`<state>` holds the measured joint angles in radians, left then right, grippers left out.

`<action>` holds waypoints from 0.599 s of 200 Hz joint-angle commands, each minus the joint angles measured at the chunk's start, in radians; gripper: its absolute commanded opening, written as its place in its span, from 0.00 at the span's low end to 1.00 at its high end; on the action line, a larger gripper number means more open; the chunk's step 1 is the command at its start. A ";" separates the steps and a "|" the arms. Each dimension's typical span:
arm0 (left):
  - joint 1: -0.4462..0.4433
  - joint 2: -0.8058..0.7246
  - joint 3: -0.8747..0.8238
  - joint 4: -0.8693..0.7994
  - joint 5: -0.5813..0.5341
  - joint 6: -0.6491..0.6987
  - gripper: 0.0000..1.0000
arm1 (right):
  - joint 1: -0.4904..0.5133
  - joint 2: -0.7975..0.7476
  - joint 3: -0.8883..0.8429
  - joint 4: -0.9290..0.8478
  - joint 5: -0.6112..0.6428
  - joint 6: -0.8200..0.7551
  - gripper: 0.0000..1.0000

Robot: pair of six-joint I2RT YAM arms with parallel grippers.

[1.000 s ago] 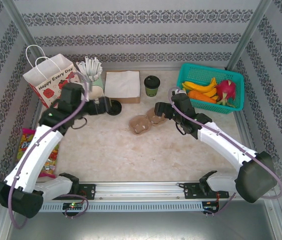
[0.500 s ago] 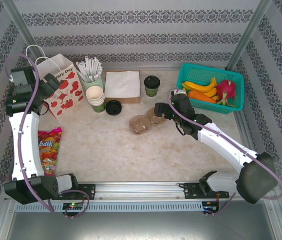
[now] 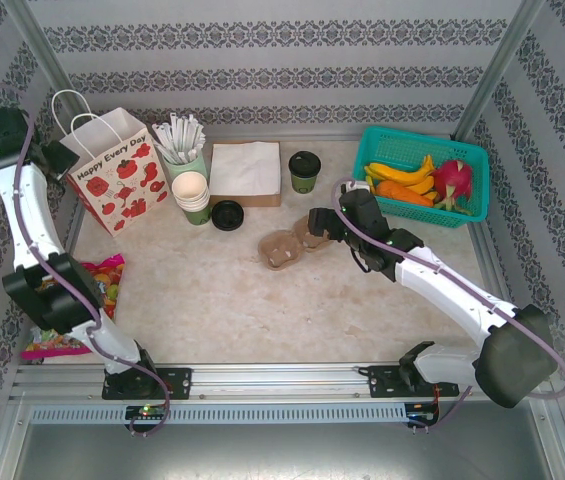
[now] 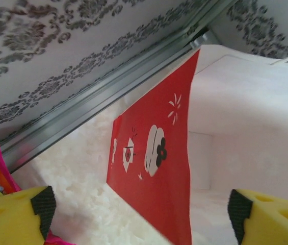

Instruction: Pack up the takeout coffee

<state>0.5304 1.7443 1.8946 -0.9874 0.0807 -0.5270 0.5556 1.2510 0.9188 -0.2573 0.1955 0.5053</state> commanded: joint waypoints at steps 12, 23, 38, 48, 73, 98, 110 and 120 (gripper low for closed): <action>0.004 0.096 0.136 -0.098 0.022 0.053 0.76 | 0.013 -0.009 0.003 -0.023 0.037 -0.014 0.97; 0.005 0.128 0.167 -0.111 0.013 0.061 0.73 | 0.016 -0.009 0.002 -0.022 0.041 -0.013 0.97; 0.005 0.159 0.190 -0.118 0.017 0.074 0.66 | 0.018 -0.009 -0.001 -0.022 0.043 -0.011 0.97; 0.005 0.179 0.204 -0.129 0.023 0.081 0.61 | 0.020 -0.008 -0.001 -0.023 0.044 -0.011 0.97; 0.004 0.201 0.214 -0.148 0.028 0.104 0.44 | 0.023 -0.002 0.000 -0.025 0.039 -0.013 0.97; 0.003 0.191 0.208 -0.139 0.045 0.127 0.25 | 0.021 0.026 0.020 -0.039 -0.061 -0.068 0.98; 0.003 0.183 0.213 -0.140 0.051 0.134 0.17 | 0.023 0.045 0.042 -0.065 -0.086 -0.080 0.98; 0.004 0.172 0.212 -0.137 0.055 0.139 0.11 | 0.023 0.053 0.045 -0.066 -0.104 -0.090 0.98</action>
<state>0.5304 1.9392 2.0804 -1.0901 0.1200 -0.4236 0.5678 1.2758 0.9264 -0.2825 0.1612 0.4656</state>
